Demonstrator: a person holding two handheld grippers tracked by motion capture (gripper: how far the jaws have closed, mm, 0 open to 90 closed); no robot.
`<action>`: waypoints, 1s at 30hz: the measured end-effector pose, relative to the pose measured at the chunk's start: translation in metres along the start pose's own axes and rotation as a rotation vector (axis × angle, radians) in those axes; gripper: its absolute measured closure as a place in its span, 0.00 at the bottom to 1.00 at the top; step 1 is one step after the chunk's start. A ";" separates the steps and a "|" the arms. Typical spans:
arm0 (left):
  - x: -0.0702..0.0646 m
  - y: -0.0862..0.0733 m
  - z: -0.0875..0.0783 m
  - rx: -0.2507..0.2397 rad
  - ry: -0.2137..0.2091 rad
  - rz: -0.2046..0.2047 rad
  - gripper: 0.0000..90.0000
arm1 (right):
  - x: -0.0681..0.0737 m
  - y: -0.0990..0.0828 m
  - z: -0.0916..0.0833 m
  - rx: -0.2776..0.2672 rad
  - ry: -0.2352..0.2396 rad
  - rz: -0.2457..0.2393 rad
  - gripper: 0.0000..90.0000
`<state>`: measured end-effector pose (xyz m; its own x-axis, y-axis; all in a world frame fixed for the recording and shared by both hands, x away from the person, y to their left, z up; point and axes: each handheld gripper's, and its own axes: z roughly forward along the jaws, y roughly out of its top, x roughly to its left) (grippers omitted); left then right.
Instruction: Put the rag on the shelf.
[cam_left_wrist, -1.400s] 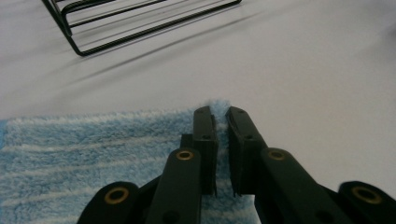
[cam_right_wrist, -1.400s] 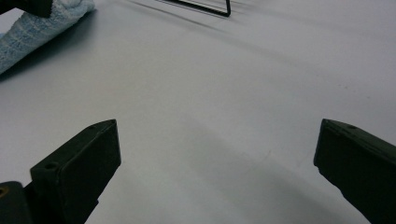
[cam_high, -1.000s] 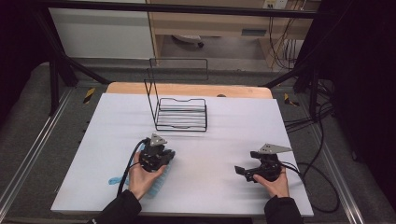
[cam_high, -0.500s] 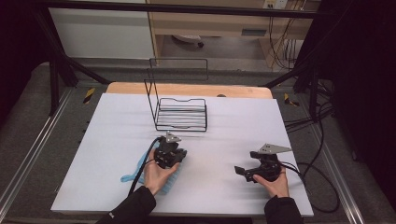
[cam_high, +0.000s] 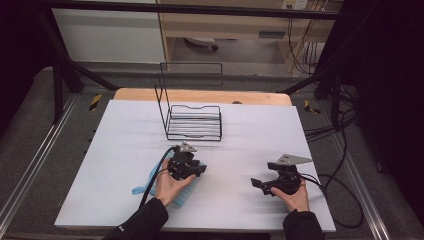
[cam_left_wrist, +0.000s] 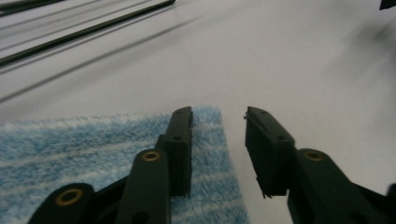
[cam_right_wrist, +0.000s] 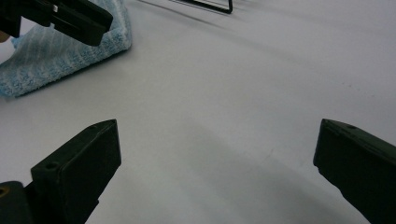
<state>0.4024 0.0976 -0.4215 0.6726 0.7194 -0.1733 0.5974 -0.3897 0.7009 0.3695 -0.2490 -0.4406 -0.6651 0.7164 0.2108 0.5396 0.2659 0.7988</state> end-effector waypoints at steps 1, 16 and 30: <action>0.001 0.001 -0.004 -0.005 -0.003 0.014 0.61 | 0.000 0.000 0.000 0.001 0.000 -0.001 0.02; 0.052 -0.030 -0.076 0.003 0.083 0.048 0.31 | 0.001 0.000 0.001 -0.007 -0.004 0.006 0.02; 0.089 -0.078 -0.088 0.039 0.105 -0.039 0.58 | 0.010 0.003 0.007 0.002 -0.007 0.013 0.05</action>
<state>0.3770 0.2424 -0.4305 0.6002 0.7900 -0.1250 0.6404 -0.3811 0.6669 0.3680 -0.2363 -0.4406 -0.6542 0.7245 0.2170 0.5492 0.2578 0.7949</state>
